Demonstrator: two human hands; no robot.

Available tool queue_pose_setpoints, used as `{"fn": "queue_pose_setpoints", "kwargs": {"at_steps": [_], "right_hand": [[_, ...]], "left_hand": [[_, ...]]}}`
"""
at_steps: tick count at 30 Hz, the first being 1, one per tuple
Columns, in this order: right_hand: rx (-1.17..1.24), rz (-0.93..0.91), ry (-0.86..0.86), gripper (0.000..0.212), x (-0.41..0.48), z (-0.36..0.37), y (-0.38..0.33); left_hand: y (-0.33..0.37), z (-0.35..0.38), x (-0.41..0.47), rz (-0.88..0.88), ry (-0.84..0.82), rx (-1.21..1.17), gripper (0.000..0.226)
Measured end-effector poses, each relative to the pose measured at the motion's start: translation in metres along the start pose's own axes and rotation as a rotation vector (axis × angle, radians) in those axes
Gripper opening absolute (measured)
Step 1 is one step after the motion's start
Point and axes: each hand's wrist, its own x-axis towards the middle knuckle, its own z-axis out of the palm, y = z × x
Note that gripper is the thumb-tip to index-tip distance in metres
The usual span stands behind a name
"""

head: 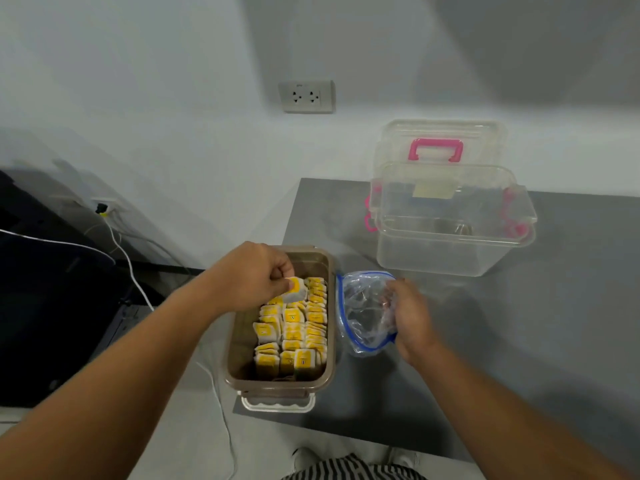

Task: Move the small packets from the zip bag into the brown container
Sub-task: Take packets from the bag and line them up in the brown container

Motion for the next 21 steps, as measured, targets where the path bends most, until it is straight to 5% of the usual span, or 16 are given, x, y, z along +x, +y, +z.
{"fn": "queue_pose_setpoints", "kwargs": {"at_steps": [7, 21], "right_hand": [[0.027, -0.004, 0.032, 0.024, 0.010, 0.003, 0.010], [-0.008, 0.066, 0.064, 0.036, 0.003, -0.003, 0.017]], "left_hand": [[-0.012, 0.010, 0.008, 0.015, -0.427, 0.289, 0.012], [-0.017, 0.047, 0.036, 0.085, -0.622, 0.758, 0.015]]}}
